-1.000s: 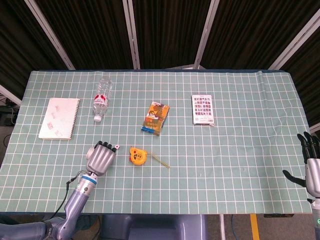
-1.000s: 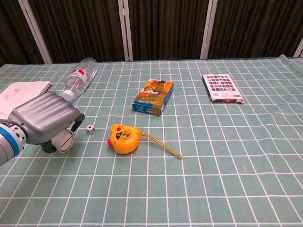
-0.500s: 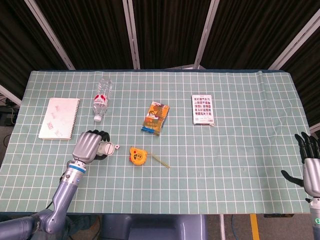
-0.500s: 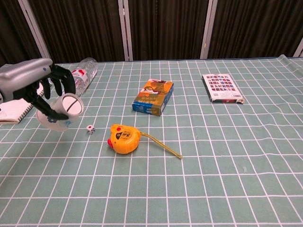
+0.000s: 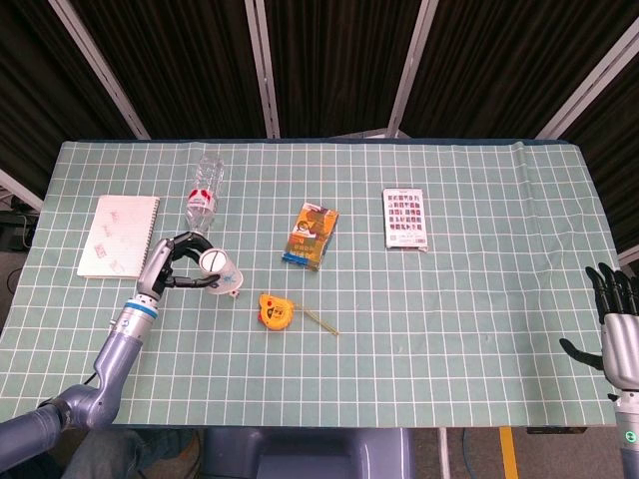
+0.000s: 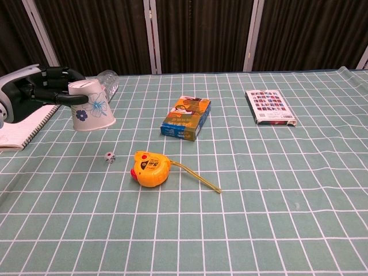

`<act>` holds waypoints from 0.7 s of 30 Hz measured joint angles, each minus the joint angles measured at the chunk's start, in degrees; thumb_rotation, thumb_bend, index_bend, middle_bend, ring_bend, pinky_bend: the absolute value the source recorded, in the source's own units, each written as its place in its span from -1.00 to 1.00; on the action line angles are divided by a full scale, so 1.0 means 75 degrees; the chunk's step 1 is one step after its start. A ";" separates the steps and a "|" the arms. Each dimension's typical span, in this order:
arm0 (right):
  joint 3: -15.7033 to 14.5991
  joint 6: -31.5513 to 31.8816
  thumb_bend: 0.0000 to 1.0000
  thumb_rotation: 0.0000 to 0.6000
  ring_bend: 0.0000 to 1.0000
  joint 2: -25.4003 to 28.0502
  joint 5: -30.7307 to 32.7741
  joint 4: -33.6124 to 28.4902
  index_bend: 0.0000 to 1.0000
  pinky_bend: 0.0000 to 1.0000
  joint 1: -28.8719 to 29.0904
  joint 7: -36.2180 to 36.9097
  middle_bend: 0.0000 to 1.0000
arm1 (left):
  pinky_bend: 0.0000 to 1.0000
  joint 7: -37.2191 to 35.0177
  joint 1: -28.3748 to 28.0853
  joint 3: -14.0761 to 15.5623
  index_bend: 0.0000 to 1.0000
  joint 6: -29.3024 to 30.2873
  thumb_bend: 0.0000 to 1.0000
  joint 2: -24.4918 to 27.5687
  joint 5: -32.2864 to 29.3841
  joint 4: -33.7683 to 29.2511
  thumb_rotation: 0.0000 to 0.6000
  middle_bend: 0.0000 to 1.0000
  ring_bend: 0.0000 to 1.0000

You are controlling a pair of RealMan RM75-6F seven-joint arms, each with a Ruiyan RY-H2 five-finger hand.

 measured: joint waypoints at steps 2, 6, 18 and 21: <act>0.0000 -0.0005 -1.00 1.00 -1.00 0.0002 0.0008 0.0009 -1.00 -1.00 0.0000 0.0011 -1.00 | -0.08 -0.0161 -0.0081 0.0024 0.00 -0.0076 -1.00 -0.0232 0.0082 0.0441 1.00 -0.15 -0.23; 0.0002 -0.0045 -1.00 1.00 -1.00 0.0005 0.0045 0.0028 -1.00 -1.00 0.0008 0.0036 -1.00 | -0.08 -0.0174 -0.0216 0.0150 0.00 -0.0183 -1.00 -0.0594 0.0126 0.0960 1.00 -0.15 -0.23; 0.0003 -0.0039 -1.00 1.00 -1.00 0.0007 0.0051 0.0032 -1.00 -1.00 0.0011 0.0044 -1.00 | -0.08 -0.0104 -0.0442 0.0424 0.00 -0.0288 -1.00 -0.1067 0.0111 0.1507 1.00 -0.15 -0.23; -0.0002 -0.0047 -1.00 1.00 -1.00 0.0007 0.0053 0.0038 -1.00 -1.00 0.0012 0.0047 -1.00 | -0.08 -0.0039 -0.0452 0.0467 0.00 -0.0290 -1.00 -0.1126 0.0093 0.1602 1.00 -0.15 -0.24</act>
